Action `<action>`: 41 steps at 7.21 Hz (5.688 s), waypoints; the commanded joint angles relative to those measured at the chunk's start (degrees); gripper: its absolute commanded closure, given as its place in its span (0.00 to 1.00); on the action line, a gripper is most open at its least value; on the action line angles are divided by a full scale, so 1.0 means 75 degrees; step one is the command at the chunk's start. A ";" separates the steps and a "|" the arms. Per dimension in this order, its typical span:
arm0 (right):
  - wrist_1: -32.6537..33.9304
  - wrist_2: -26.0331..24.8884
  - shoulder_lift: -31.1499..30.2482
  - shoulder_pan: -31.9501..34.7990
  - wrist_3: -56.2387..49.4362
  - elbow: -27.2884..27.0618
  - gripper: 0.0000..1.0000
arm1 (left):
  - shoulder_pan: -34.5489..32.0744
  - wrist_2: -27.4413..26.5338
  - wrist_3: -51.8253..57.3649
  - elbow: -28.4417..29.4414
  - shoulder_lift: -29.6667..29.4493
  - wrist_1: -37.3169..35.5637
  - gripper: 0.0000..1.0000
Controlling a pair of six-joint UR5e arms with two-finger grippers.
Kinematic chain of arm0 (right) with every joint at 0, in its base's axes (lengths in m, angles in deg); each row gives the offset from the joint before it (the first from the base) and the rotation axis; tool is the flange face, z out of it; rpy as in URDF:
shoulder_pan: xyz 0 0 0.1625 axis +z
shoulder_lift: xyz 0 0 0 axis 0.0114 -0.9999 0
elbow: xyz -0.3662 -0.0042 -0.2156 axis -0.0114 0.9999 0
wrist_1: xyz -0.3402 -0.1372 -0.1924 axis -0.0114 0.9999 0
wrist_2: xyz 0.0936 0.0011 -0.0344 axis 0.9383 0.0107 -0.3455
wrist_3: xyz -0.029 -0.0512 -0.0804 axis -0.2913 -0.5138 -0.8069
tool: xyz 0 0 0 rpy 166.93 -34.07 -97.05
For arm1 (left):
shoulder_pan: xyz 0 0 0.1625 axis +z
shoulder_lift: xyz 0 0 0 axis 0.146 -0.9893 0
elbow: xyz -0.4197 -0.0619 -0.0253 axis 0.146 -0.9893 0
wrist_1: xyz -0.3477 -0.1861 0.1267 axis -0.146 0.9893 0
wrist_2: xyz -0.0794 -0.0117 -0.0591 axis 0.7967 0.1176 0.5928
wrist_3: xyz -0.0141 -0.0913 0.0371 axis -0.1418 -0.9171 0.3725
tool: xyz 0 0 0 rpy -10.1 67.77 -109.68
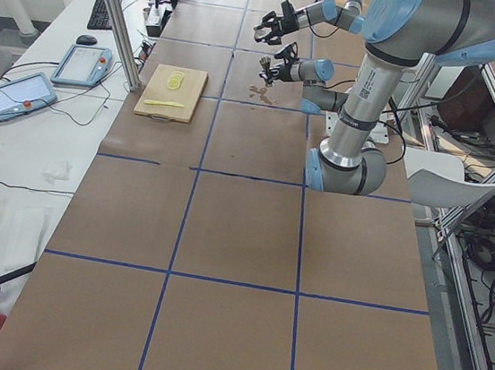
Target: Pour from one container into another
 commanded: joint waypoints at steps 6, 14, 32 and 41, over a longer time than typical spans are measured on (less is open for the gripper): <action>-0.0014 0.0049 -0.0005 -0.0055 -0.0678 -0.0154 1.00 | -0.0419 0.0576 -0.0002 0.0537 -0.0577 0.0012 1.00; -0.0014 0.0049 0.0007 -0.0055 -0.1380 -0.0154 1.00 | -0.0419 0.0623 -0.0025 0.0901 -0.0952 0.0023 1.00; 0.0056 -0.0349 0.0300 -0.0277 -0.2624 -0.0037 1.00 | -0.0349 0.0588 -0.0084 0.1215 -0.1231 0.0070 1.00; 0.0138 -0.0594 0.0312 -0.0289 -0.2950 0.0034 1.00 | -0.0267 0.0553 -0.0107 0.1170 -0.1210 0.0082 1.00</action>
